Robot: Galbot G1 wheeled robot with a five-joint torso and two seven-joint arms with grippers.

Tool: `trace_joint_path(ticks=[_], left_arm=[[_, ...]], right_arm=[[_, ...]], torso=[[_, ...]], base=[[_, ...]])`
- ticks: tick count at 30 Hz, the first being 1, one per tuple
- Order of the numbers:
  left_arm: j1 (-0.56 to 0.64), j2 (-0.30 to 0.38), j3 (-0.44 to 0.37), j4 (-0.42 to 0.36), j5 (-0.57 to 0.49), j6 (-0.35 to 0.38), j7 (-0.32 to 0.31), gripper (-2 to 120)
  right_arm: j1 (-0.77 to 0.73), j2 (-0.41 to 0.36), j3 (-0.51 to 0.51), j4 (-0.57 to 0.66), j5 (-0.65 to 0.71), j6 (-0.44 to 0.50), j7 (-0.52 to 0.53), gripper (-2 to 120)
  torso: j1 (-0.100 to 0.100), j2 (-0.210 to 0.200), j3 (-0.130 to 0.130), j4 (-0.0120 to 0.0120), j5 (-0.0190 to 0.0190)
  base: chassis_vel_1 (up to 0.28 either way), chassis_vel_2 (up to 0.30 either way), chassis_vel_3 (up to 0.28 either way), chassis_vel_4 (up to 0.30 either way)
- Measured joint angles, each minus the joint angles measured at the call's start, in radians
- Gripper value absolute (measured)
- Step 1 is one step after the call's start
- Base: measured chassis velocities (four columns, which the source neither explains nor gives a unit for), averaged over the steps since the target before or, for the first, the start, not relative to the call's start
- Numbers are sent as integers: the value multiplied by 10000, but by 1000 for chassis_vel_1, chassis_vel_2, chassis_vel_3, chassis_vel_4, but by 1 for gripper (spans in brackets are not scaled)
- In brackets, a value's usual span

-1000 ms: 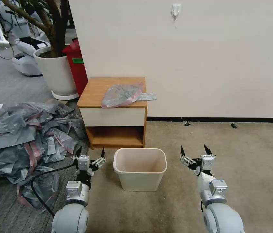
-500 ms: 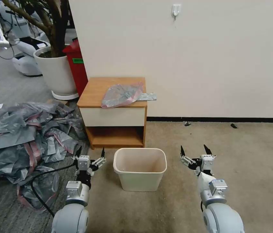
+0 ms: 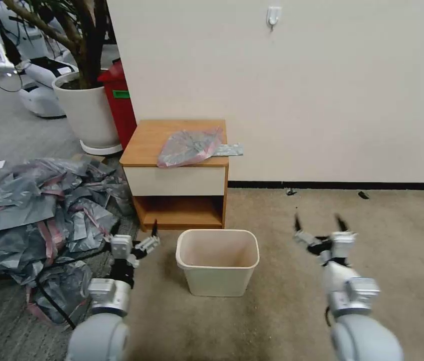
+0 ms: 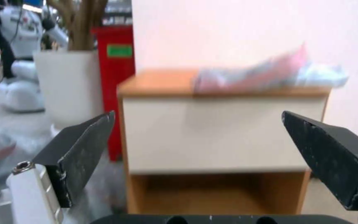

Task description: Pick up the garbage bag from the table and place it over the trash can.

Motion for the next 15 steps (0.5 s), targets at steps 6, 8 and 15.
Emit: trace_joint_path(ticks=[6,8,15], left_arm=[[706,581,272,-651,-880,-379,-10,100],[845,548,298,-668,-790,-401,-65,100],[1247,454,46,-635,-306,-625,-589,100]], right_arm=[[-72,-253,-352,-251,774,131,-176,100],[92,-426,-474,-448,1196,224,-272,100],[2069,-1629,-1639,-1950,4676,40,-488,100]], torso=[[0,0,2,1,-7],[0,1,-1,0,-1],[0,1,0,1,0]], base=[[0,0,0,0],[0,0,0,0],[0,0,0,0]])
